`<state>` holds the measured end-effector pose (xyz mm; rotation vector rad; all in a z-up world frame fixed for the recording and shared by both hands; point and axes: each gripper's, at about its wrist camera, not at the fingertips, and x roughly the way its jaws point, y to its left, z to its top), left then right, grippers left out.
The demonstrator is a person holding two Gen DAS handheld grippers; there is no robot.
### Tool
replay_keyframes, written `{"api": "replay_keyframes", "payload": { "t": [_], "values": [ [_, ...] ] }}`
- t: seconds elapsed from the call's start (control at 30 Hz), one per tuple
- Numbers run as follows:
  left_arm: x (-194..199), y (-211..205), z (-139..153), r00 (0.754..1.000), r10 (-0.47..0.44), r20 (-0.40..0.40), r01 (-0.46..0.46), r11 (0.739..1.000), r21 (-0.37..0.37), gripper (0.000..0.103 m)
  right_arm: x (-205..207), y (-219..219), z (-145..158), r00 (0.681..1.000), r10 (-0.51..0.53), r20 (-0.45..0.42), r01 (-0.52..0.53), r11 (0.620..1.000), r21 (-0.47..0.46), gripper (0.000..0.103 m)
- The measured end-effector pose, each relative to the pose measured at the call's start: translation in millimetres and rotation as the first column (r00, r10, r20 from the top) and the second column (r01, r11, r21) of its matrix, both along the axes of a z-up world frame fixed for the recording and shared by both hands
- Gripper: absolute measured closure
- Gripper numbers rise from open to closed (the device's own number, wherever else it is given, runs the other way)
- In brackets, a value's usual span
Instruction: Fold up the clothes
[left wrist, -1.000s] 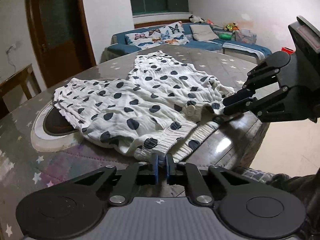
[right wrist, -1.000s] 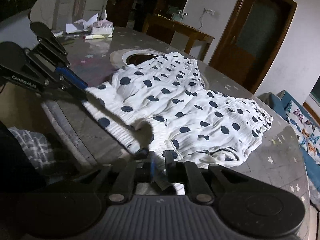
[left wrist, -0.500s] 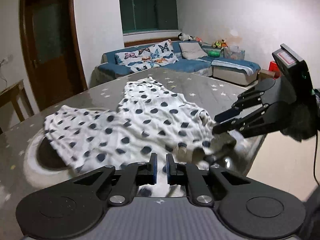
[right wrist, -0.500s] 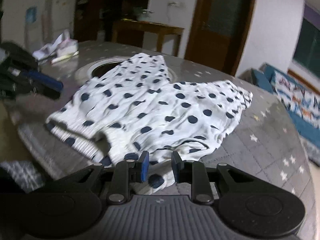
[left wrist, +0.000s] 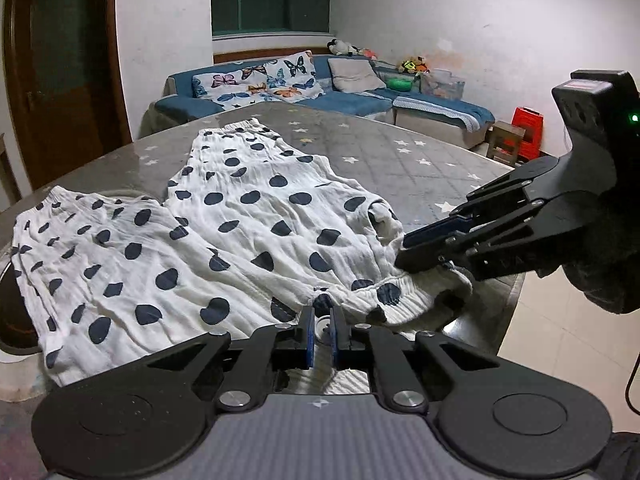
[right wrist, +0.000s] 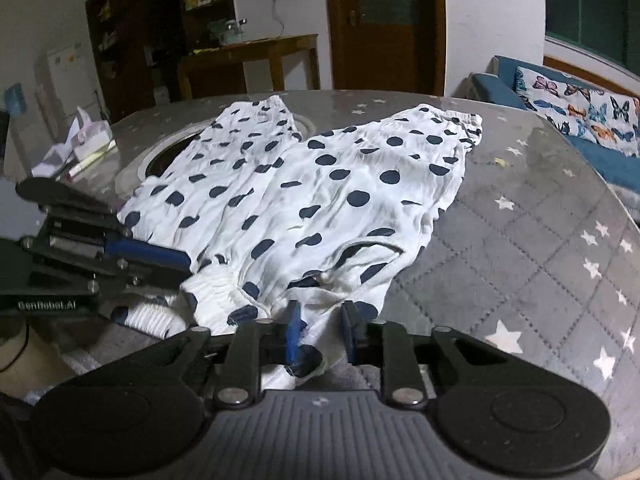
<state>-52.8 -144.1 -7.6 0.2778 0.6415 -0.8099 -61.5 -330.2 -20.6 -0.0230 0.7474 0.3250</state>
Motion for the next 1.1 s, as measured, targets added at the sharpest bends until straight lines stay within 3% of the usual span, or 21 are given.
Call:
{"api": "replay_keyframes", "payload": {
  "t": [0.1,0.27,0.47,0.73,0.87,1.0,1.1],
  "values": [
    [0.3,1.6,-1.2,1.0,-0.006,-0.001,0.006,1.0,-0.003,0.094,-0.9,1.4,0.2,1.0,-0.02,0.018,0.02,1.0,-0.005,0.097],
    [-3.0,4.4,-2.0,1.0,-0.019,0.0,0.019,1.0,-0.003,0.094,-14.2,-6.4,14.1,0.994,-0.079,0.077,0.079,0.997,0.0,0.099],
    [-7.1,3.5,1.9,0.999,-0.051,0.016,0.051,0.999,0.004,0.093,-13.3,-16.5,2.3,0.99,-0.139,0.007,0.139,0.99,-0.023,0.1],
    [1.7,-5.0,14.8,1.0,-0.012,0.026,0.013,1.0,-0.029,0.093,3.3,-12.3,32.4,0.986,-0.096,0.134,0.104,0.993,-0.052,0.092],
    [3.2,-17.0,4.9,0.999,-0.043,-0.003,0.043,0.999,-0.003,0.093,30.6,-5.2,22.3,0.993,-0.047,0.113,0.052,0.997,-0.047,0.079],
    [-2.2,-20.7,-3.2,0.997,-0.078,-0.01,0.079,0.997,0.017,0.085,49.5,-8.5,0.1,0.996,-0.055,0.067,0.059,0.996,-0.065,0.077],
    [-2.9,-19.5,-5.4,0.996,-0.092,-0.015,0.092,0.996,0.013,0.084,50.9,-15.2,-8.9,0.995,-0.054,0.084,0.059,0.997,-0.058,0.075]
  ]
}}
